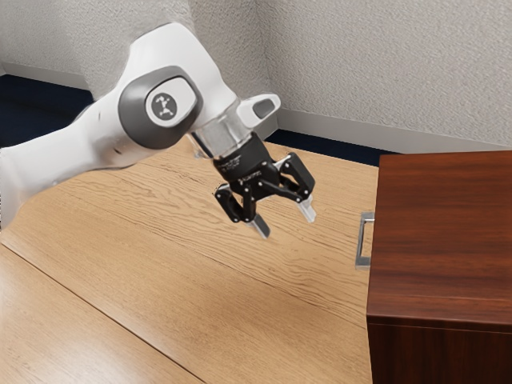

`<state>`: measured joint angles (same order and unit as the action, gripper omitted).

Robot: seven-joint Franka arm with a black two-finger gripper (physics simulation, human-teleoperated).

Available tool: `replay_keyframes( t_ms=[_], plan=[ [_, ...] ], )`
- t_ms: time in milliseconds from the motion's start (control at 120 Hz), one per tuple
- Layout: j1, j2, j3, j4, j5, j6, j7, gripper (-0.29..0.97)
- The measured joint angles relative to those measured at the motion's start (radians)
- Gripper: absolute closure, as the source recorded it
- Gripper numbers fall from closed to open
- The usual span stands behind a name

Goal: Pull the drawer handle with one arm to open the drawer

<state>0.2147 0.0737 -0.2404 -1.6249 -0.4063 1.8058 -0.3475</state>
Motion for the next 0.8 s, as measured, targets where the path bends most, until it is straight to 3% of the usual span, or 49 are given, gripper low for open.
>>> replay_keyframes(
  t_ms=[250,800],
  plan=[
    [-0.009,0.020,-0.033,-0.019,-0.054,0.066,0.022,0.08],
    [-0.011,0.068,-0.086,-0.033,-0.084,0.188,0.046,0.08]
  ],
)
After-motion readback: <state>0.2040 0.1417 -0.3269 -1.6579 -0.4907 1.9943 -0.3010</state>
